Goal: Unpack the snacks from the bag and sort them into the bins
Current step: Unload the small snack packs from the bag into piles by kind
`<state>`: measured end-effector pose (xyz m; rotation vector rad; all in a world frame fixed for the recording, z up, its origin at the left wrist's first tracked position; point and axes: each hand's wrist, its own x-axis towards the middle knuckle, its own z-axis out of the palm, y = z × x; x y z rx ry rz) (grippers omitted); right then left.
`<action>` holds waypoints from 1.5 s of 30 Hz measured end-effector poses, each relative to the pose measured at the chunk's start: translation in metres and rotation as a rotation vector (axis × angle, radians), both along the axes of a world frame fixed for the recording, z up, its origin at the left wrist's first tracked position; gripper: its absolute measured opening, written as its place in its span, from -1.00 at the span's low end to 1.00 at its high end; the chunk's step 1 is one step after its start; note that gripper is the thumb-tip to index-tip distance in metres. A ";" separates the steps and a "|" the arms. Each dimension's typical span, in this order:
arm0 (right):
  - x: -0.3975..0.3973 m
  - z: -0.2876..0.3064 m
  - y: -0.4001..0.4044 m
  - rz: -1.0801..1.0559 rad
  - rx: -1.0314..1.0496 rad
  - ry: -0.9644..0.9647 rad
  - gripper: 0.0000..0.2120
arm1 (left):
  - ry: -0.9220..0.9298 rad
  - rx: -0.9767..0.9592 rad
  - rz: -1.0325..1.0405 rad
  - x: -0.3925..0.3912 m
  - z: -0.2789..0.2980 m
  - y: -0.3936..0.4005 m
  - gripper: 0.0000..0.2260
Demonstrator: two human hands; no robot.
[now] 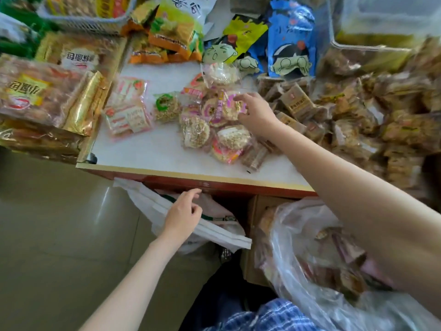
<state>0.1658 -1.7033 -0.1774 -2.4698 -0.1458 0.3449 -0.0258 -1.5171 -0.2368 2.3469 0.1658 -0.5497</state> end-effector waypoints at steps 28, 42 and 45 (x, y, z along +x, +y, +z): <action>-0.346 -0.050 -0.363 -0.886 0.065 0.339 -0.61 | 0.177 0.223 -0.513 -0.058 -0.005 -0.251 -0.45; -0.231 0.092 -0.264 -0.640 1.139 0.092 -0.84 | 0.027 -0.072 -0.111 -0.054 0.041 -0.222 -0.58; -0.224 0.106 -0.279 -0.556 1.160 0.111 -0.83 | 0.055 -0.149 -0.013 -0.044 0.048 -0.214 -0.63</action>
